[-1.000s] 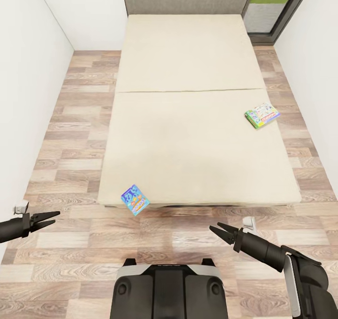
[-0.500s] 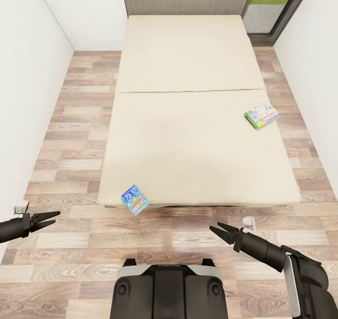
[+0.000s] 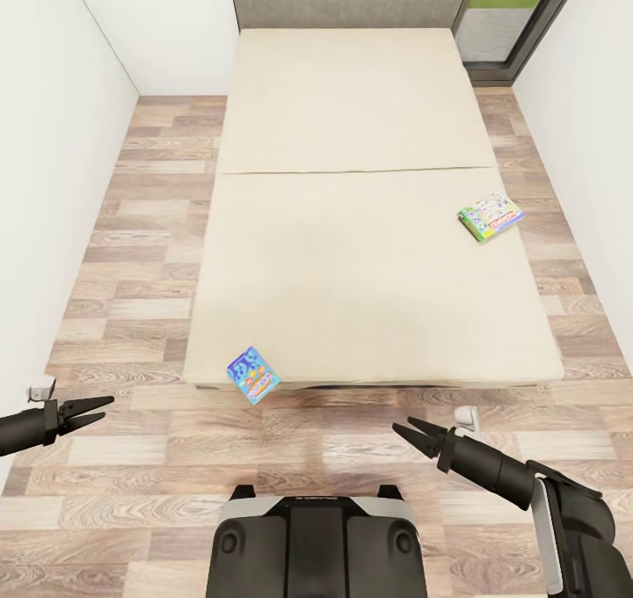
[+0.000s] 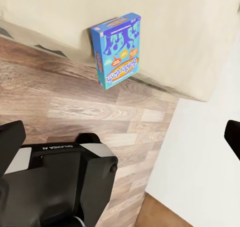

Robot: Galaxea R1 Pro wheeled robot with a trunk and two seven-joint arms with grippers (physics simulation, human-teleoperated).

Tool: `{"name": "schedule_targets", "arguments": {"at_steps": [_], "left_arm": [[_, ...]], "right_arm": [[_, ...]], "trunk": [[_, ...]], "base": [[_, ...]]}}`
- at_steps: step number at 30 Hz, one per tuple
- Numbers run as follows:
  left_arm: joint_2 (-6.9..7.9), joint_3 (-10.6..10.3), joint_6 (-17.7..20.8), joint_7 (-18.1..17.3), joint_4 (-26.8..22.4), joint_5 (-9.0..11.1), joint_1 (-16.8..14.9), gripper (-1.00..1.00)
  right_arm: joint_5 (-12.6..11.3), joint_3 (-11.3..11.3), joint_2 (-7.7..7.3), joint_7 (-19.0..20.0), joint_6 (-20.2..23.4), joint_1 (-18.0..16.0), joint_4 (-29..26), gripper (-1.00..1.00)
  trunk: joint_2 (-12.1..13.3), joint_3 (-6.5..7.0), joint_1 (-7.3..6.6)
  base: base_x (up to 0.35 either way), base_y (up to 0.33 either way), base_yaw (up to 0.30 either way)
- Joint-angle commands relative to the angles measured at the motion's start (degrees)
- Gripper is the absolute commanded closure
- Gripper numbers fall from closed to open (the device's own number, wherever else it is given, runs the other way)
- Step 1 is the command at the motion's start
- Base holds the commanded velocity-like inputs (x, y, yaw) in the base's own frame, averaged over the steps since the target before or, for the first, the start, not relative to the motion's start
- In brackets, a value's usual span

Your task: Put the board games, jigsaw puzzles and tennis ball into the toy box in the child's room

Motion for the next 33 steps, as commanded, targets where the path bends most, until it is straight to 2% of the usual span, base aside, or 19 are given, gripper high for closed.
{"name": "schedule_targets", "arguments": {"at_steps": [1, 5, 8, 10, 14, 15, 18, 19, 23, 26, 33], "left_arm": [[-0.02, 0.0, 0.6, -0.3, 0.0, -0.1, 0.0, -1.00], [-0.12, 0.0, 0.6, -0.3, 0.0, 0.0, 0.0, -1.00], [-0.15, 0.0, 0.6, -0.3, 0.0, 0.0, 0.0, -1.00], [-0.19, 0.0, 0.6, -0.3, 0.0, 0.0, 0.0, -1.00], [-0.24, 0.0, 0.6, -0.2, 0.0, 0.0, 0.0, -1.00], [-0.26, 0.0, 0.6, -0.2, 0.0, 0.0, 0.0, -1.00], [-0.31, 0.0, 0.6, -0.2, 0.0, 0.0, 0.0, -1.00], [-0.29, 0.0, 0.6, -0.2, 0.0, -0.1, 0.0, -1.00], [-0.27, 0.0, 0.6, -0.2, 0.0, -0.1, 0.0, -1.00], [-0.31, 0.0, 0.6, -0.2, 0.0, 0.0, 0.0, -1.00], [-0.34, 0.0, 0.6, -0.2, 0.0, 0.0, 0.0, -1.00]], "right_arm": [[0.0, -0.1, 0.07, -0.2, 0.5, 0.0, 0.0, -1.00], [-0.1, -0.1, 0.12, -2.1, 0.6, -0.1, 0.1, -1.00], [-0.3, -0.1, 0.21, -4.6, 0.9, -0.4, 2.1, -1.00], [-0.6, 0.1, 0.33, -6.4, 1.0, -1.3, 5.3, -1.00], [-0.7, 0.3, 0.48, -8.4, 1.1, -4.9, 13.5, -1.00], [-0.7, 0.4, 0.52, -8.7, 1.1, -6.7, 17.7, -1.00], [-0.8, 0.4, 0.62, -9.0, 0.9, -9.4, 24.4, -1.00], [-0.9, 0.4, 0.66, -9.1, 0.7, -11.0, 28.7, -1.00], [-0.8, 0.5, 0.70, -10.2, 0.6, -14.3, 36.7, -1.00], [-0.9, 0.4, 0.67, -12.7, 0.5, -15.6, 39.8, -1.00], [-0.9, 0.3, 1.08, -19.2, 0.6, -16.6, 41.8, -1.00]], "trunk": [[-0.1, -0.06, 0.03], [-0.1, -0.06, 0.03], [-0.1, -0.06, 0.03], [-0.1, -0.06, 0.03], [-0.1, -0.06, 0.03], [-0.1, -0.06, 0.03], [-0.1, -0.06, 0.03], [-0.1, -0.06, 0.03], [-0.1, -0.06, 0.03], [-0.1, -0.06, 0.03], [-0.1, -0.06, 0.03]], "base": [[0.000, 0.041, 0.000], [0.000, 0.138, 0.000], [0.000, 0.137, 0.000], [0.000, 0.062, 0.000], [0.000, 0.026, 0.000], [0.000, 0.012, 0.000], [0.000, 0.008, 0.000], [0.000, 0.004, 0.000], [0.000, 0.013, 0.000], [0.000, 0.078, 0.000], [0.000, 0.132, 0.000]]}}
